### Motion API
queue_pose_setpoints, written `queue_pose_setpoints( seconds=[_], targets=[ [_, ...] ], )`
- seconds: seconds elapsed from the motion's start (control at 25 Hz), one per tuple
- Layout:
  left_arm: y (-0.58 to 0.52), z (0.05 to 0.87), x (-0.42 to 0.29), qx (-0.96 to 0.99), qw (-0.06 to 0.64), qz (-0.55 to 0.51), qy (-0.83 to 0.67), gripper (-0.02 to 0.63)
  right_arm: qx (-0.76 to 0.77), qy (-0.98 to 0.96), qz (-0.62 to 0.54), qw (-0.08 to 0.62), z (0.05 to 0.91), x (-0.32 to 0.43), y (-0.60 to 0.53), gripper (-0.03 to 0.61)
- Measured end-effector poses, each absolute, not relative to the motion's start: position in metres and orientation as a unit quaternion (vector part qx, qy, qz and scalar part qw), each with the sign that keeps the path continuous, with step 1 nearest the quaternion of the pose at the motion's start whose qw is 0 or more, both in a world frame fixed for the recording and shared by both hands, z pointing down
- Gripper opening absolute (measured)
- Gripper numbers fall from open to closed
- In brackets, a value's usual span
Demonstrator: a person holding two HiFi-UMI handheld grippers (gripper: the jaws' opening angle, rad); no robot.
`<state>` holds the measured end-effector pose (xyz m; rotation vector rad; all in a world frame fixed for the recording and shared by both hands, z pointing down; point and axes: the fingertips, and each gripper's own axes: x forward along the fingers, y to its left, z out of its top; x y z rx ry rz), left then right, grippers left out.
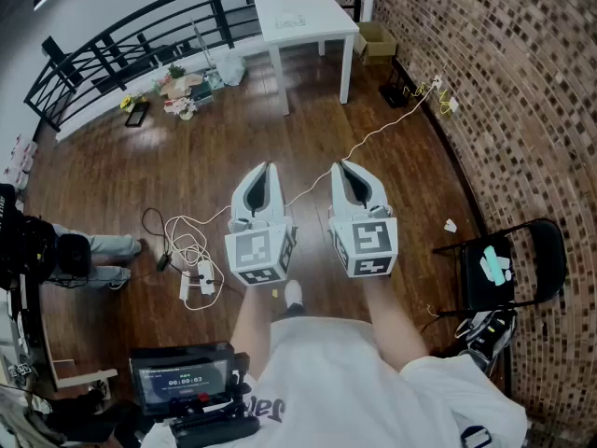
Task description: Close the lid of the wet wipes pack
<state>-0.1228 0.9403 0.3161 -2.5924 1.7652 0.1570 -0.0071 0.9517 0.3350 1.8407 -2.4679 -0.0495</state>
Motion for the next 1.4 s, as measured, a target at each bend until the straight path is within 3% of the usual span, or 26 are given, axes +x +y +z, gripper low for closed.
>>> queue_pose_setpoints(
  seconds=[0.28, 0.56, 0.88, 1.12, 1.28, 1.4],
  targets=[
    [0.865, 0.328, -0.181, -0.827, -0.023, 0.062, 0.559, 0.015, 0.514, -0.857, -0.017, 0.02, 0.337, -0.099, 0.889, -0.014],
    [0.795, 0.364, -0.214, -0.832, -0.059, 0.039, 0.55, 0.015, 0.514, -0.858, 0.01, 0.015, 0.353, -0.126, 0.826, -0.012],
    [0.685, 0.364, -0.132, -0.867, -0.034, -0.01, 0.496, 0.015, 0.51, -0.86, 0.022, 0.006, 0.364, -0.078, 0.688, -0.011],
    [0.57, 0.321, -0.084, -0.854, -0.036, 0.034, 0.518, 0.015, 0.506, -0.862, -0.005, -0.036, 0.318, -0.007, 0.563, -0.011],
    [0.517, 0.332, -0.072, -0.844, -0.042, 0.043, 0.534, 0.015, 0.513, -0.857, -0.023, -0.025, 0.326, 0.024, 0.507, -0.011],
    [0.493, 0.354, -0.049, -0.855, -0.067, 0.042, 0.513, 0.015, 0.523, -0.849, 0.02, -0.069, 0.327, 0.046, 0.476, -0.011]
  ],
)
